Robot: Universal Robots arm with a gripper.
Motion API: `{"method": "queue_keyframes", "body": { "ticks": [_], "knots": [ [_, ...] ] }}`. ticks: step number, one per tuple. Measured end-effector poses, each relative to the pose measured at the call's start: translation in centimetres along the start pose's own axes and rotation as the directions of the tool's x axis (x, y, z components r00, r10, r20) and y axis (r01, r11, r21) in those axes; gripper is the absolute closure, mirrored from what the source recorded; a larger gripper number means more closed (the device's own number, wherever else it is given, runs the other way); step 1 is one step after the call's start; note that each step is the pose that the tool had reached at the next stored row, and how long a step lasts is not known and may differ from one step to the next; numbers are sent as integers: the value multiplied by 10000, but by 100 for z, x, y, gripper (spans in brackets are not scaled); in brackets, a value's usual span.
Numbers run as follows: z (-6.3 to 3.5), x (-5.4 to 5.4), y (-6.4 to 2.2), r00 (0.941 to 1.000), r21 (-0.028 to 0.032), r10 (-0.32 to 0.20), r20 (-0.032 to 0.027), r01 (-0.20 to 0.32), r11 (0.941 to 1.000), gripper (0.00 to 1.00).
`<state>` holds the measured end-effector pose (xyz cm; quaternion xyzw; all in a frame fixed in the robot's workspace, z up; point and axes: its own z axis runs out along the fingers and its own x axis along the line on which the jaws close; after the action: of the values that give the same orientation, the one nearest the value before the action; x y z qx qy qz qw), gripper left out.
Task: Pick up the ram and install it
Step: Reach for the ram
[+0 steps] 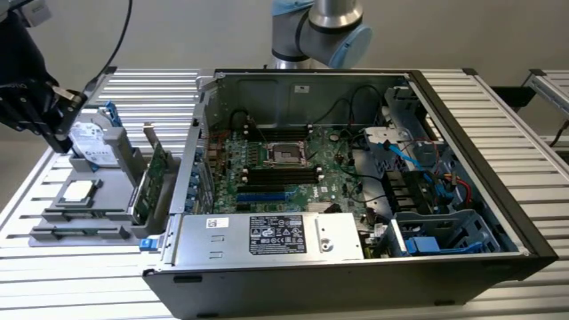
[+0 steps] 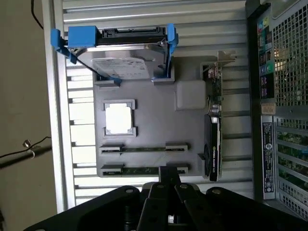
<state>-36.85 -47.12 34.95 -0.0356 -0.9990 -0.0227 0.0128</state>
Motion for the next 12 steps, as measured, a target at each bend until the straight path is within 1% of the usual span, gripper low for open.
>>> {"method": "queue_keyframes", "body": {
  "ticks": [3, 4, 5, 12],
  "knots": [
    [13, 25, -50, 10000, 17, 3, -45, -3, 10000, 89],
    [28, 50, -101, 10000, 31, 5, -86, -4, 10000, 89],
    [32, 58, -117, 10000, 39, 6, -98, -6, 10000, 89],
    [31, 64, -124, 9999, 44, 7, -101, -6, 10000, 89]
  ]
}}
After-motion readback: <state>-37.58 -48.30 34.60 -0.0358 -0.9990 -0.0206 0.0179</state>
